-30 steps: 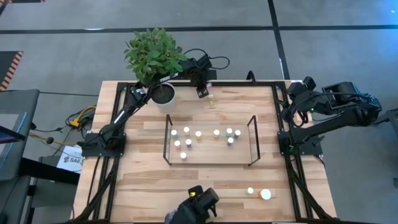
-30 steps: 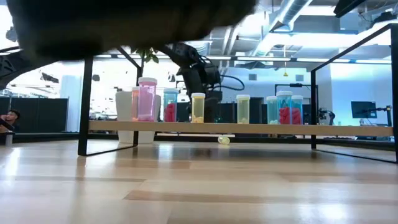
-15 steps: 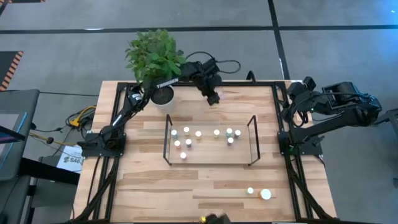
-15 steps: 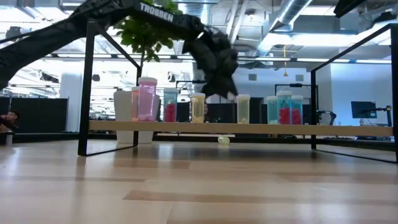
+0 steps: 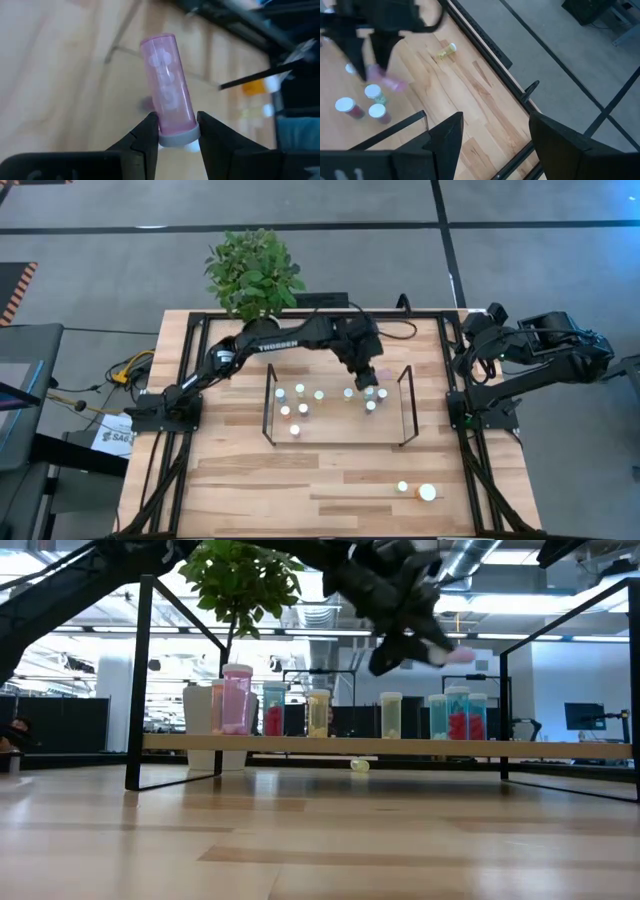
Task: Pick and place medicine bottles onto shelf by color
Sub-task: Put the pink pill bottle on the shelf
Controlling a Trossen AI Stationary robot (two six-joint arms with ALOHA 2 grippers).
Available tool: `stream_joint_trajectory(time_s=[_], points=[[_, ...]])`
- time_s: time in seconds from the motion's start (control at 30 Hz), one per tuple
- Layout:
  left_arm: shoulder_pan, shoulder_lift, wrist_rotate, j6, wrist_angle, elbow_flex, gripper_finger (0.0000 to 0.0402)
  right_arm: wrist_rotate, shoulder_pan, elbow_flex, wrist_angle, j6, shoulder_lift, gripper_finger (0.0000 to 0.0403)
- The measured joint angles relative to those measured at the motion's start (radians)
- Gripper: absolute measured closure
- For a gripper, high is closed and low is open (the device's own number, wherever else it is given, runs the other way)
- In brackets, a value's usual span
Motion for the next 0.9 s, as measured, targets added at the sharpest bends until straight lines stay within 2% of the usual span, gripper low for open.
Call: stream_joint_trajectory(time_s=[0.1,0.23,0.47,0.63,0.9], points=[[-0.033,0.000,0.008,-0.070,0.033,0.021,0.0303,0.000,0.000,0.000,0.000,-0.002,0.000,0.0153],[-0.068,-0.002,-0.057,-0.133,0.062,0.049,0.0303,0.000,0.000,0.000,0.007,-0.002,0.000,0.0153],[-0.118,-0.028,-0.068,-0.241,0.107,0.049,0.0303,0.000,0.000,0.000,0.118,-0.010,0.000,0.0153],[-0.151,-0.048,-0.038,-0.269,0.103,0.047,0.0303,0.000,0.000,0.000,0.116,-0.009,0.000,0.0153],[-0.188,-0.094,-0.066,-0.304,0.108,0.048,0.0303,0.000,0.000,0.000,0.116,-0.010,0.000,0.0153]])
